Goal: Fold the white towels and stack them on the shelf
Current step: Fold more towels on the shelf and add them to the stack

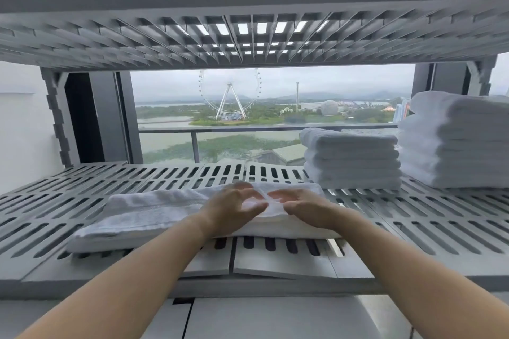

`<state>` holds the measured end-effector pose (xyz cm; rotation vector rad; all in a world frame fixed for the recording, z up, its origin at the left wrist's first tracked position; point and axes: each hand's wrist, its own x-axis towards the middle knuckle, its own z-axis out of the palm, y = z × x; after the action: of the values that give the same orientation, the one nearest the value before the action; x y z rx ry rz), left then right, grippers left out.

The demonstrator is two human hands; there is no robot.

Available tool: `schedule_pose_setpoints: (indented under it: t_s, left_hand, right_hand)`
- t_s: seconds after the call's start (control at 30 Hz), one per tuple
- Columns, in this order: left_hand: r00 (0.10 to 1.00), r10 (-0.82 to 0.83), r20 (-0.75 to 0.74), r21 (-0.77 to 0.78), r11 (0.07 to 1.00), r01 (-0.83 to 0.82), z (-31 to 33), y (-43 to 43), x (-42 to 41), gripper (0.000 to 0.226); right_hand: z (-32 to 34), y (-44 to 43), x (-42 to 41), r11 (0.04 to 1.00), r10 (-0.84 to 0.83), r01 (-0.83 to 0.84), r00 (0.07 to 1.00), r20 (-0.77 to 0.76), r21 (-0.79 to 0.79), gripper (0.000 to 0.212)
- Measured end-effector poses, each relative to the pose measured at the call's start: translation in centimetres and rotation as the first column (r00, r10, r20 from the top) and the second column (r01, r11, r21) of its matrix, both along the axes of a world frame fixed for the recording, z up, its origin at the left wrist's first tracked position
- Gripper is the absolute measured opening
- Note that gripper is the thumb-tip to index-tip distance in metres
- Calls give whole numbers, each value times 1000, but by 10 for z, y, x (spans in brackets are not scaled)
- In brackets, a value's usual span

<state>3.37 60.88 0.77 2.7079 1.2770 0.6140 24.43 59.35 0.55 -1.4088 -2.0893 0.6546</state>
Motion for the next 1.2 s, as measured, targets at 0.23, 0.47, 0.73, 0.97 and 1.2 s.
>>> schedule_pose_setpoints:
  t_s: [0.23,0.47,0.73,0.97,1.2]
  left_hand:
    - [977,-52,-208,1,999,53,-16,10,16,68]
    - [975,30,-218,29,999,-25,-13,34,17,59]
    - [961,3,-276,-5,1000,-5,-11,37,-7,54]
    - [934,154,-321,21,988,-156,-4,28,12,63]
    - [968,90,-236,-47,993,-104,-8,22,88,54]
  right_hand:
    - [-11,13,45,996,-89,88,996,31,30,30]
    - [-15,34,68,993,-99,112,958,-270,35,34]
    - [-10,55,83,996,-33,53,961,-273,69,48]
    - [-22,68,57,976,92,-92,996,11,196,39]
    - [-23,87,75,953,19,40,981,-191,301,38]
